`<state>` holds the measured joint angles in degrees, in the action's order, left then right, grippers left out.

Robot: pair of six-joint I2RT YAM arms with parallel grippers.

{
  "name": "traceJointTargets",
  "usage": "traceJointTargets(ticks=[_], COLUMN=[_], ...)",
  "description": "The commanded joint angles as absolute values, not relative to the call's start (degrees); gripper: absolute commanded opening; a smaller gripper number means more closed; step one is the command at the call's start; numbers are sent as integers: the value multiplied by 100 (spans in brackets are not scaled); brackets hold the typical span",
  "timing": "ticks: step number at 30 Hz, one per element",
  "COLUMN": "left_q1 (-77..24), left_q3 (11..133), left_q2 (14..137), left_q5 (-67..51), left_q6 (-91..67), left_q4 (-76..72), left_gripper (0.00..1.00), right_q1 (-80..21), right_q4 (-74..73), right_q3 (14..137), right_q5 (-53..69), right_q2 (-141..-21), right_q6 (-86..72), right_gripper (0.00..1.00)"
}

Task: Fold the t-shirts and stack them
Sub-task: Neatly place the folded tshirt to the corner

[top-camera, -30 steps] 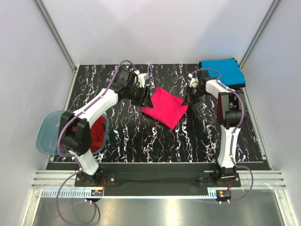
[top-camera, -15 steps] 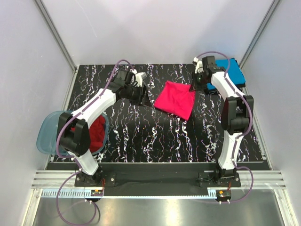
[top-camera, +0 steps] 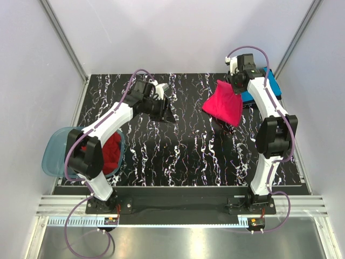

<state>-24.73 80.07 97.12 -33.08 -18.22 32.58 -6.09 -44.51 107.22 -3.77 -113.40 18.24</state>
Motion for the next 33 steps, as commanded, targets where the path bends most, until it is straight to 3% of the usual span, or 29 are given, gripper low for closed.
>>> traceJointTargets(ticks=[1, 18, 33], left_q1=[-2478, -2478, -2470], left_q3=[7963, 7910, 7866], left_q2=[9440, 9483, 9369], left_q5=[-3524, -3630, -3718], left_q6=[-1898, -2013, -2039], left_q4=[3006, 2927, 2839], left_gripper=[53, 51, 52], right_q1=[-519, -35, 562], right_q4=[-4368, -3788, -3779], right_q3=[11162, 12304, 13613], right_q5=[-914, -1098, -583], right_q2=[-11118, -11592, -12673], right_q6=[2600, 4692, 5230], right_gripper=[0, 0, 0])
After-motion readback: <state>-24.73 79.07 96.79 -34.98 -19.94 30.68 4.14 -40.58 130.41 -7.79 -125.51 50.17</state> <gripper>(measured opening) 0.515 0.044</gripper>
